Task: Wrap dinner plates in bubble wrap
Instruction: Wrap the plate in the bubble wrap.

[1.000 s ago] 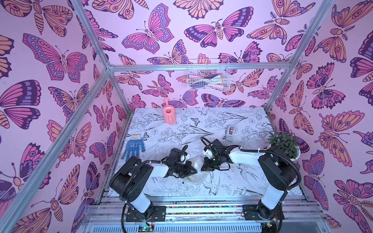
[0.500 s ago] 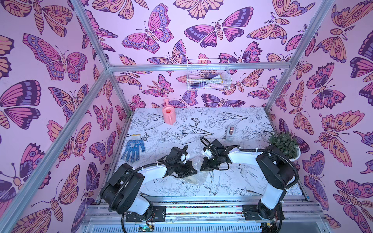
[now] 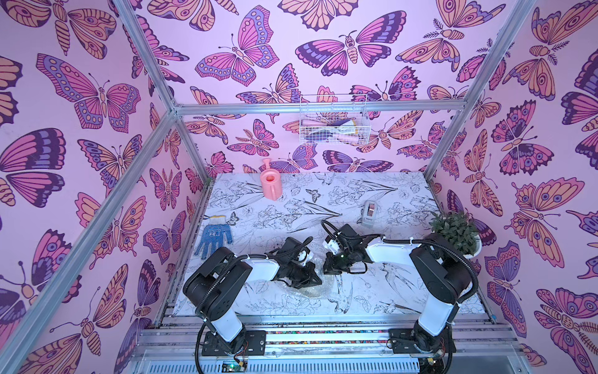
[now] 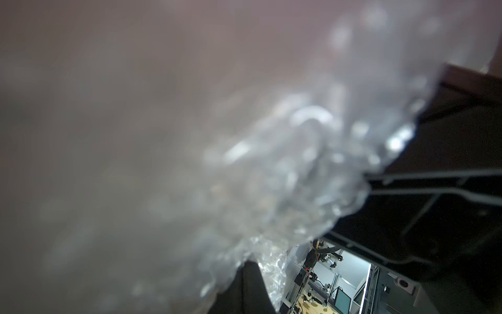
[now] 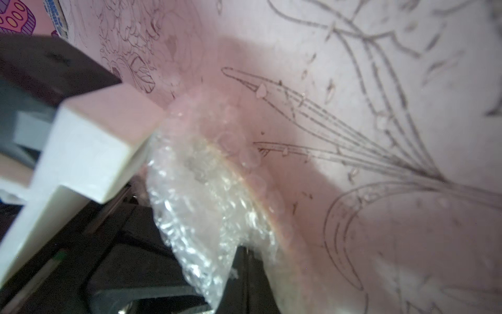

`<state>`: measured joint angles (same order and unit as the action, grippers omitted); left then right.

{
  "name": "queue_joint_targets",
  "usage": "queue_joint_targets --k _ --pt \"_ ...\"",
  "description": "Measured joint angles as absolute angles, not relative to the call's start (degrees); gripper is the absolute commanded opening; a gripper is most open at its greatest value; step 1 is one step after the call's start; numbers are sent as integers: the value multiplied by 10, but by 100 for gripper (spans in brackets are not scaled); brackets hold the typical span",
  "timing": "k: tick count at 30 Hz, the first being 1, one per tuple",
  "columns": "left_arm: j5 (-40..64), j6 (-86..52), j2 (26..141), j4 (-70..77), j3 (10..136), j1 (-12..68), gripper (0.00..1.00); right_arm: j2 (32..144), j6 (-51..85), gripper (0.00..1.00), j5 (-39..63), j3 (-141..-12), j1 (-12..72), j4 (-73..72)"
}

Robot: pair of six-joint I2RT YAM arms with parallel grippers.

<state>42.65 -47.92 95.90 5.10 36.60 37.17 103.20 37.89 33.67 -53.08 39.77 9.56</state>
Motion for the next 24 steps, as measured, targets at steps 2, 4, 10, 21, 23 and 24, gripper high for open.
queue_joint_targets --k 2,4,10,21,23,24 --pt "430 -476 961 58 364 374 0 1019 375 0 320 -531 398 115" --pt "433 -474 963 64 364 379 0 998 372 0 298 -531 397 144" --pt "438 -470 968 72 364 380 0 926 378 0 263 -531 391 194" --pt "437 -470 967 77 361 380 0 991 447 0 342 -511 418 65" --pt "437 -470 965 77 359 381 0 1007 450 0 351 -502 418 54" --pt "435 -470 963 77 358 381 0 1015 450 0 355 -501 418 49"
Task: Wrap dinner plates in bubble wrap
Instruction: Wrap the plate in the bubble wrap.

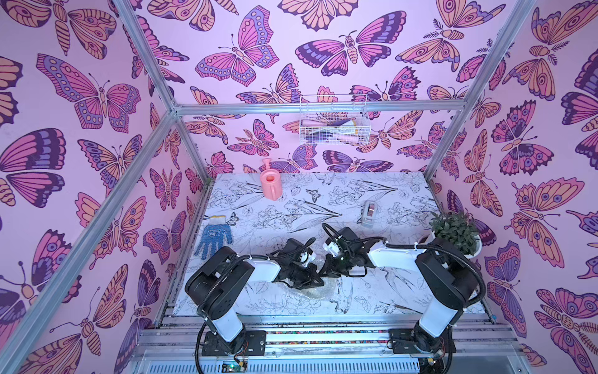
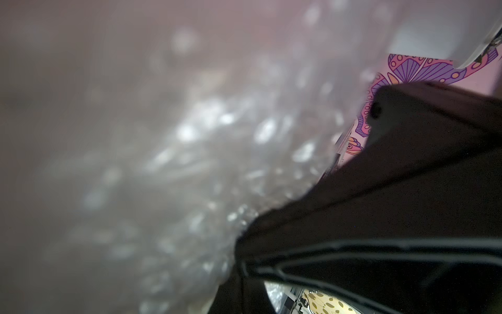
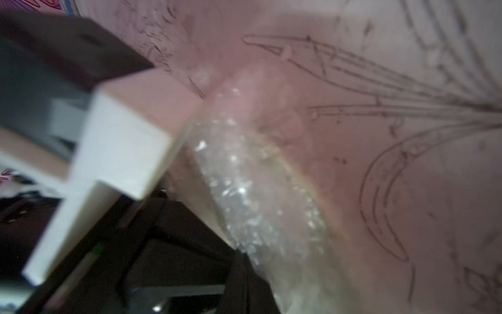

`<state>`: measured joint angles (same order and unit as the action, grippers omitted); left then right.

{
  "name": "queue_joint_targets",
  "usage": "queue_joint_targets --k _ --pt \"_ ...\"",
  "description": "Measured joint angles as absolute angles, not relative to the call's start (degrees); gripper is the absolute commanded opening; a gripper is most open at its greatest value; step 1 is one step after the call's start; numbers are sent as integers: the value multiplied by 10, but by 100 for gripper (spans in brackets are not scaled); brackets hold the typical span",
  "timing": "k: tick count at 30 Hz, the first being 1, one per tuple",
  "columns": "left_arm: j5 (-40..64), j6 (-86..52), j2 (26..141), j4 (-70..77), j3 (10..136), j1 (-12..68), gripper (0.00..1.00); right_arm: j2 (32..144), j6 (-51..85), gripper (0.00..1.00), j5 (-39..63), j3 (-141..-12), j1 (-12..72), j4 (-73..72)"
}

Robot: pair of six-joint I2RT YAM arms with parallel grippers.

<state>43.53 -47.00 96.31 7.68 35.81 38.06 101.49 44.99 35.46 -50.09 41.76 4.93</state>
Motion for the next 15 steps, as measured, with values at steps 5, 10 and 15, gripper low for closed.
queue_joint_targets --k 5,10,15 --pt "408 -473 934 62 352 384 19 1019 419 0 341 -512 418 70" --pt "373 -471 865 3 356 386 35 1019 395 0 333 -516 420 81" --pt "331 -459 829 -53 393 384 29 1019 385 0 330 -521 420 90"
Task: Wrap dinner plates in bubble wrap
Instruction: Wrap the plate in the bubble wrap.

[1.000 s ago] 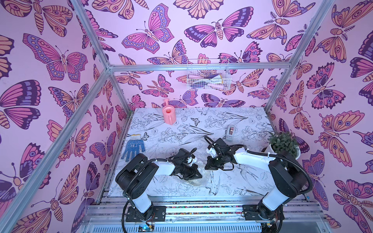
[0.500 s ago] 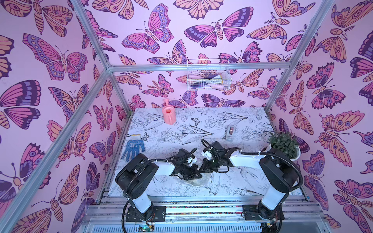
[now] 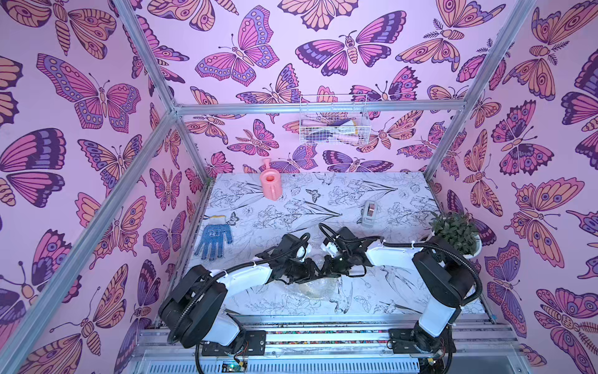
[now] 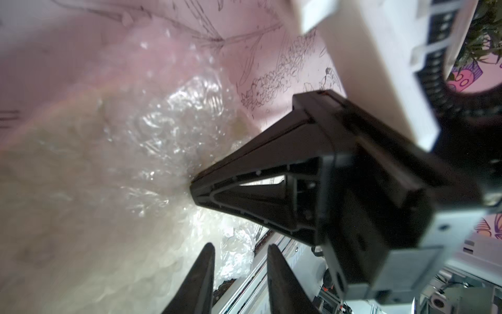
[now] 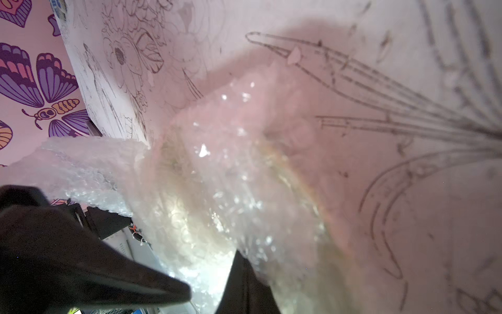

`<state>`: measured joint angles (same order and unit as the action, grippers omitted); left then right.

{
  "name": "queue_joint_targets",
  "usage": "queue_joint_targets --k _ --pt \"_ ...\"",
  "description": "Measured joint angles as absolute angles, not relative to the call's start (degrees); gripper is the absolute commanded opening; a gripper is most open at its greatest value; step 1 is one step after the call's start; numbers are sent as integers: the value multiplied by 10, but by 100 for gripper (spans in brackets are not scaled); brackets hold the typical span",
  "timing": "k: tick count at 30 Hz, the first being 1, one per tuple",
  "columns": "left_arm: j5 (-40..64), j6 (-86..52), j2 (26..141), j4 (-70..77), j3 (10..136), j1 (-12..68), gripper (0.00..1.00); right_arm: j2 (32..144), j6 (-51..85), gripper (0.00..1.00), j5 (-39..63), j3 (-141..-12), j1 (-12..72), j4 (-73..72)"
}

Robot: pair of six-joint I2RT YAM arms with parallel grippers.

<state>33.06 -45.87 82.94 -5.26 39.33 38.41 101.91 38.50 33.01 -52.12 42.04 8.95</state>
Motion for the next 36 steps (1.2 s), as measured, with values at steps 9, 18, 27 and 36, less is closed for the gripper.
queue_joint_targets --k 9,18,27,36 --pt "260 -418 901 -170 434 383 19 1020 381 0 328 -528 421 101" --pt "258 -390 912 -183 444 383 14 1011 404 6 337 -530 421 103" --pt "256 -388 912 -183 444 383 14 1014 444 7 385 -530 434 62" --pt "255 -389 907 -186 443 383 17 1015 399 4 348 -525 437 120"
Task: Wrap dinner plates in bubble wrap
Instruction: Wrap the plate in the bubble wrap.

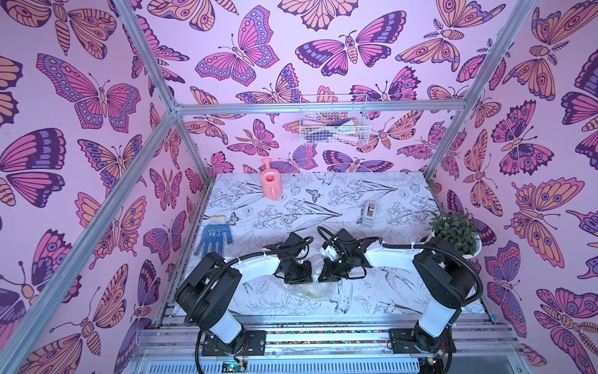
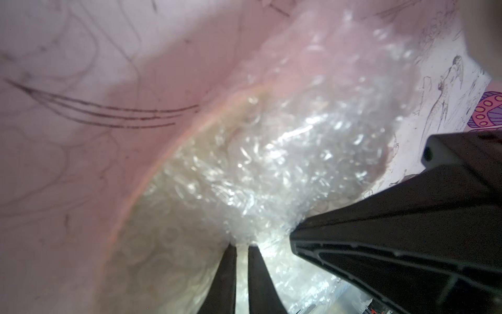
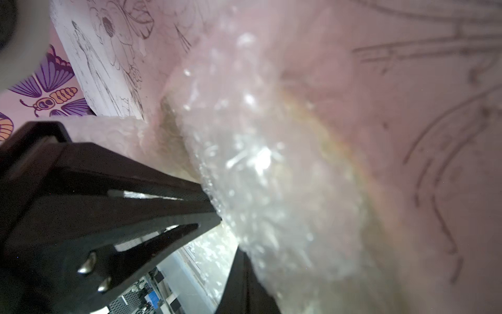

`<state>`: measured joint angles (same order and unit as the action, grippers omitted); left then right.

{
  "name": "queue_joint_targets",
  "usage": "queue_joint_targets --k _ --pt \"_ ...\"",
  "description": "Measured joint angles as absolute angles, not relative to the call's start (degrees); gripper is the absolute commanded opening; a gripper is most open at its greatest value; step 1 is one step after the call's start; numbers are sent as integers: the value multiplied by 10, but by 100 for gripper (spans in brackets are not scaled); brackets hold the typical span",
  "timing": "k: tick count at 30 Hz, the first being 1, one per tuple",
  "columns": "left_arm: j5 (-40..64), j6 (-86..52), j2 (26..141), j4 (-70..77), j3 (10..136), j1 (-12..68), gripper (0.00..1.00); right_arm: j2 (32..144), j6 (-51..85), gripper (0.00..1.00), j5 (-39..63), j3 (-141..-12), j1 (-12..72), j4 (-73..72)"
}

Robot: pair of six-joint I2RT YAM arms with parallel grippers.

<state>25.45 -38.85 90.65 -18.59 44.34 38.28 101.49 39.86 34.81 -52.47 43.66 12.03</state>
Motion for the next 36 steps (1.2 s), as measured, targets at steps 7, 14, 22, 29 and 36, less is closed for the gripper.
queue_joint_targets --k 7,14,22,29,36 --pt "187 -386 797 -293 471 377 24 1028 385 2 354 -527 437 112" --pt "116 -397 597 -396 468 295 28 1030 385 1 359 -526 437 107" --pt "91 -431 511 -469 399 224 50 1031 384 1 361 -527 437 107" --pt "87 -447 540 -461 369 219 49 1031 379 1 361 -528 437 109" --pt "103 -446 536 -367 302 209 47 1032 379 1 361 -528 437 109"
